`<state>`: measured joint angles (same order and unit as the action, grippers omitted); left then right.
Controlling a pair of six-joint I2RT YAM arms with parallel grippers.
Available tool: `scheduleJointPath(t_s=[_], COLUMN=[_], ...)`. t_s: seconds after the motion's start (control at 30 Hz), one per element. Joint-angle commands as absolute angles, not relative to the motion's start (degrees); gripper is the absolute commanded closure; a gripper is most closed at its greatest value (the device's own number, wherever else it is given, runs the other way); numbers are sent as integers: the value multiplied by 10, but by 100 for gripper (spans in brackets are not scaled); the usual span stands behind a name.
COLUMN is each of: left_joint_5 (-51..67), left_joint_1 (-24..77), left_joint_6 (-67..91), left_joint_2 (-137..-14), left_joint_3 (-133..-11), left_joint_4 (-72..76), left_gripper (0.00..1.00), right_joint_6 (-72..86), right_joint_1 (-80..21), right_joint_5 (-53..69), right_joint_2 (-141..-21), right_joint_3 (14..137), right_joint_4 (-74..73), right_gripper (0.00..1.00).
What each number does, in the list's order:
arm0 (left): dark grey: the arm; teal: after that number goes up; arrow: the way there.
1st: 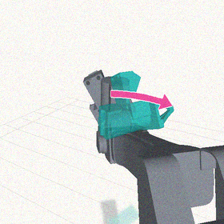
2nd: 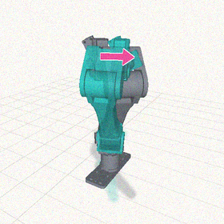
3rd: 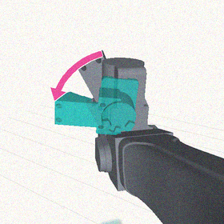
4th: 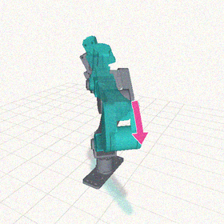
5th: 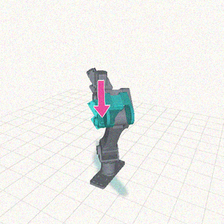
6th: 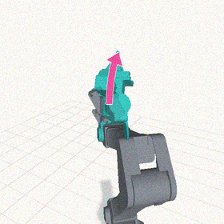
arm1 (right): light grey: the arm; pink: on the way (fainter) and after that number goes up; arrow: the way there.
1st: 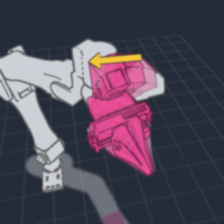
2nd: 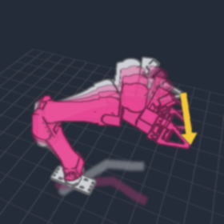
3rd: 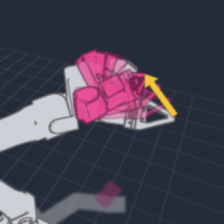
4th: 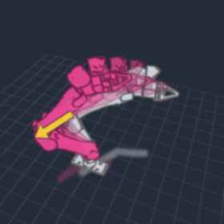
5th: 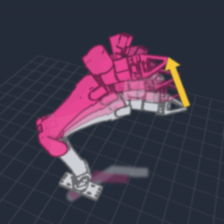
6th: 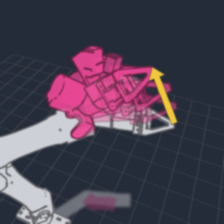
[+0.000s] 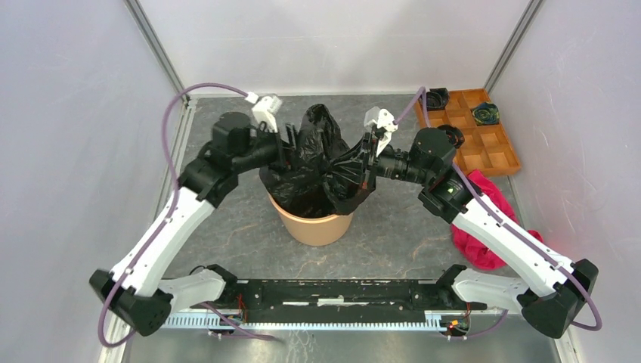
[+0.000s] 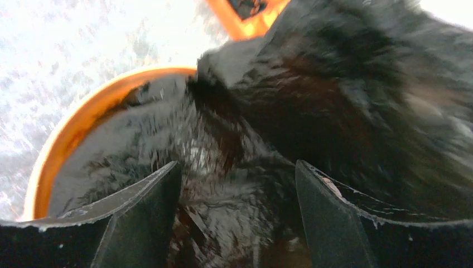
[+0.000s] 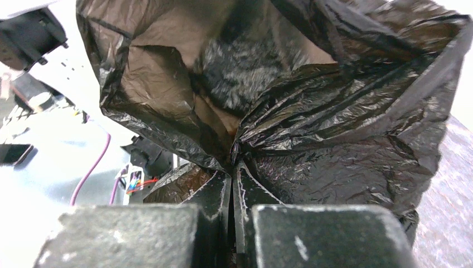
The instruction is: Put the trash bags into the trash bin
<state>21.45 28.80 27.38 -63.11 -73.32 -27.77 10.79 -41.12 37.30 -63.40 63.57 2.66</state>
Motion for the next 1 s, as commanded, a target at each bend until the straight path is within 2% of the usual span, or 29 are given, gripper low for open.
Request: scheduleJointPath(t_s=[0.0, 0.27, 0.47, 0.53, 0.77, 0.9, 0.97], left_joint_5=[175, 134, -37, -79, -104, -80, -63], left_joint_1=[328, 347, 347, 346, 346, 346, 346], left_joint_6=[299, 259, 186, 190, 198, 194, 187], left_joint_2=[-684, -692, -659, -643, -543, -529, -537], left_joint_3=[-694, -721, -803, -814, -770, -735, -730], left_joint_4=[-257, -281, -396, -407, -379, -356, -351], left_gripper=[18, 12, 0, 0, 0, 1, 4], right_joint_6=[164, 160, 156, 160, 158, 153, 170], right_joint_1=[-411, -411, -423, -435, -455, -466, -466], right_joint_5=[302, 274, 286, 264, 212, 176, 173], right_joint_2=[-619, -624, -696, -703, -727, -711, -702], right_joint_3=[629, 652, 720, 730, 756, 754, 744], right_joint_4=[64, 10, -91, -103, -160, -180, -166], right_gripper=[99, 99, 99, 99, 100, 99, 99])
